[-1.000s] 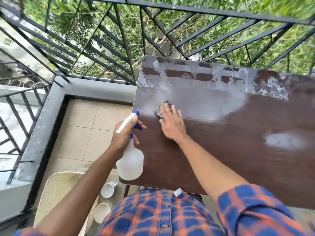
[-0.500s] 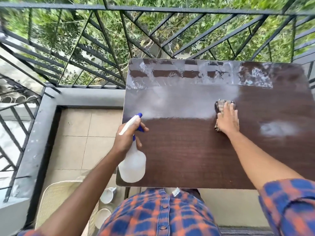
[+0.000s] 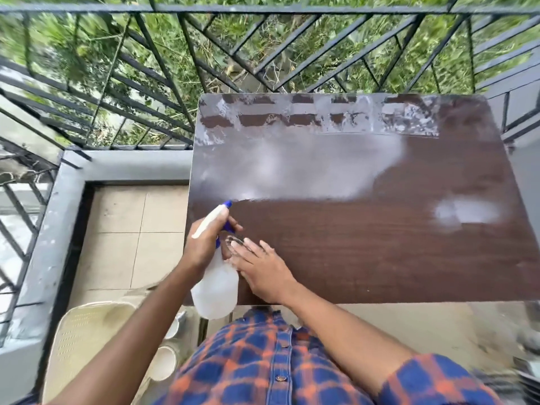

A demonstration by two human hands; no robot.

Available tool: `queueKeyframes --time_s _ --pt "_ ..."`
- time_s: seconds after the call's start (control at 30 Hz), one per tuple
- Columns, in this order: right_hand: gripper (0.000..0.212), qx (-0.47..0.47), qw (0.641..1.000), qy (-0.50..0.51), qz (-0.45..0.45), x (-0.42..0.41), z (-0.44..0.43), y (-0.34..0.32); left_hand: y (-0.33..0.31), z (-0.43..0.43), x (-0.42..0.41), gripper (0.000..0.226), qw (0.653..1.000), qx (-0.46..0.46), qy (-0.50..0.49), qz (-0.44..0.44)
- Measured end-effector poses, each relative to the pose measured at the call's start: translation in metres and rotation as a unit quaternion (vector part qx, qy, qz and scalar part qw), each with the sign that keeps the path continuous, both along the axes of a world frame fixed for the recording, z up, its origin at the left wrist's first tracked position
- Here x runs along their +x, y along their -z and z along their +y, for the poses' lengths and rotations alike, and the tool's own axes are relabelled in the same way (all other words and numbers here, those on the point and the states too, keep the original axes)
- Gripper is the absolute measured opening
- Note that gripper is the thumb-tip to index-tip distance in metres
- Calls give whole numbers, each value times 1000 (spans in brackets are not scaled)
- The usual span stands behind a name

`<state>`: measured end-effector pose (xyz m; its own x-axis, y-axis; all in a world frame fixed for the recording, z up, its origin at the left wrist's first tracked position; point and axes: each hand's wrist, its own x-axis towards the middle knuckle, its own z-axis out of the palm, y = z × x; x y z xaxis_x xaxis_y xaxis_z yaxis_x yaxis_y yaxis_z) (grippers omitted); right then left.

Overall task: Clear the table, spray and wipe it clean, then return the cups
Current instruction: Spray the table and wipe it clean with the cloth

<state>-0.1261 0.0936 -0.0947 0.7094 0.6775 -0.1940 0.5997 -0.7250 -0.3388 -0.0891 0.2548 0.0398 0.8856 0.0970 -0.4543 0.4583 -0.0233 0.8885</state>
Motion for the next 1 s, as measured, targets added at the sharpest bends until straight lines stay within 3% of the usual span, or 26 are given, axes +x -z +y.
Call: queueKeyframes --time_s 0.13,0.37,0.53,0.6,0.67,0.83,0.93,1.0 --pt "59 -46 987 152 -33 9 -98 4 2 -21 -16 46 999 29 16 10" --pt "58 -59 905 419 -33 -31 -301 6 6 -66 -43 50 999 30 35 13" --pt "59 -21 851 522 -49 -61 -299 14 11 -92 -60 48 998 45 52 16" --pt "58 -3 853 518 -70 -71 -265 17 13 -99 -66 49 997 47 56 15" --pt "58 28 885 457 -81 -83 -224 21 14 -105 -72 50 997 44 57 14" --pt "63 134 971 188 -56 -109 -141 18 12 -124 -85 50 998 43 45 20" --pt "51 211 971 113 5 -109 -132 19 10 -133 -89 52 999 21 45 14" --pt "50 289 942 160 62 -106 -137 10 8 -138 -91 51 999 12 37 13"
